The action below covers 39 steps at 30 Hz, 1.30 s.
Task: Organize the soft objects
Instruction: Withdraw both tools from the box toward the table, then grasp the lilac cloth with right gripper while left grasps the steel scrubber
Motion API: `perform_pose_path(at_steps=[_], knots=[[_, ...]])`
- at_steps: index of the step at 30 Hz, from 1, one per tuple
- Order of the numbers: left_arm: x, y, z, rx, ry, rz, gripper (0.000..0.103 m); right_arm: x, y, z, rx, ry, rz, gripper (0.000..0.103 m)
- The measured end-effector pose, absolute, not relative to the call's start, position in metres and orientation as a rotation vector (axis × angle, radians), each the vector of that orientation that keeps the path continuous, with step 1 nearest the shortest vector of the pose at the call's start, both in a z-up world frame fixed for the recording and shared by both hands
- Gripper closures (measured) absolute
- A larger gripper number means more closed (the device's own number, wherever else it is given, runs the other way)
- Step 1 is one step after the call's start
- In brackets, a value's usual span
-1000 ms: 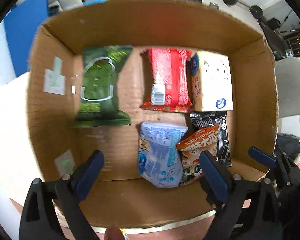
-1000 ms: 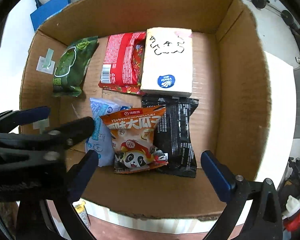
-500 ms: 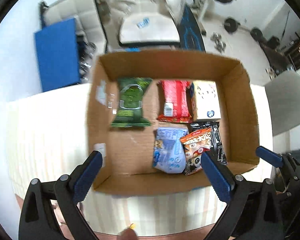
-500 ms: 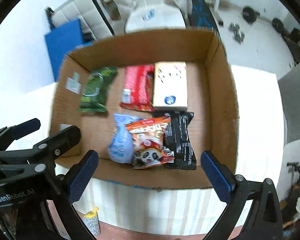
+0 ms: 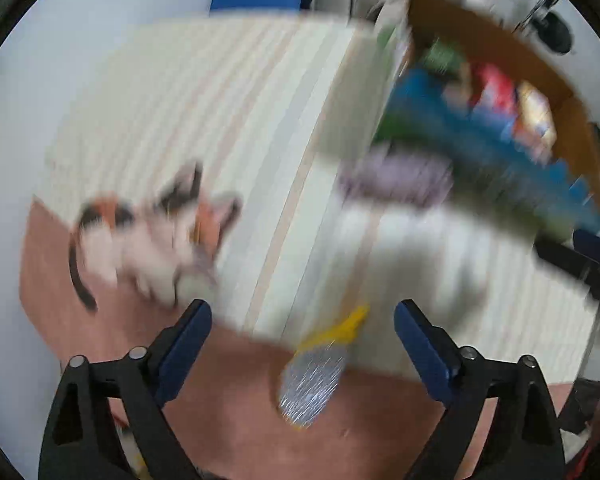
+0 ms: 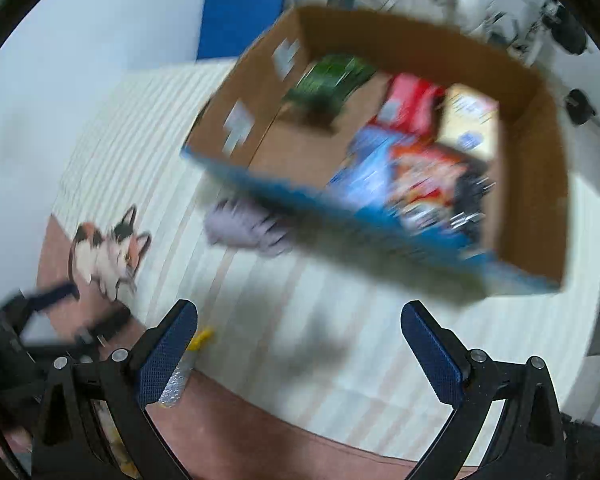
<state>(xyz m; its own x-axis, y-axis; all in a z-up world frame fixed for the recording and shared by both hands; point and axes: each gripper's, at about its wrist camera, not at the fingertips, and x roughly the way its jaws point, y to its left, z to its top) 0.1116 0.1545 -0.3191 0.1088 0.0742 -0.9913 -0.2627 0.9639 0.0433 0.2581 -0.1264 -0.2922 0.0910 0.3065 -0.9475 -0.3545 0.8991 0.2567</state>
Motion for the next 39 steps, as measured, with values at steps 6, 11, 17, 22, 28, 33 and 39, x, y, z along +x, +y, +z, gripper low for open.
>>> perform_pose_path(at_steps=[6,11,17,22,28,33,39], knots=[[0.078,0.168,-0.377,-0.239,1.504,0.341,0.019,0.266,-0.089,-0.349,0.001,1.394,0.445,0.014],[0.069,0.178,-0.393,-0.283,1.495,0.386,0.019,0.277,-0.066,-0.377,-0.038,1.362,0.381,0.018],[0.067,0.187,-0.398,-0.318,1.509,0.399,0.019,0.29,-0.041,-0.394,-0.085,1.338,0.356,0.024],[0.063,0.194,-0.398,-0.337,1.515,0.397,0.019,0.285,-0.019,-0.387,-0.128,1.301,0.398,0.074],[0.057,0.207,-0.393,-0.354,1.516,0.386,0.019,0.263,-0.026,-0.378,-0.051,1.362,0.454,0.091],[0.051,0.222,-0.38,-0.351,1.515,0.344,0.019,0.234,-0.047,-0.368,0.038,1.451,0.489,0.093],[0.038,0.223,-0.365,-0.306,1.54,0.231,0.019,0.206,-0.097,-0.362,0.131,1.573,0.423,0.092]])
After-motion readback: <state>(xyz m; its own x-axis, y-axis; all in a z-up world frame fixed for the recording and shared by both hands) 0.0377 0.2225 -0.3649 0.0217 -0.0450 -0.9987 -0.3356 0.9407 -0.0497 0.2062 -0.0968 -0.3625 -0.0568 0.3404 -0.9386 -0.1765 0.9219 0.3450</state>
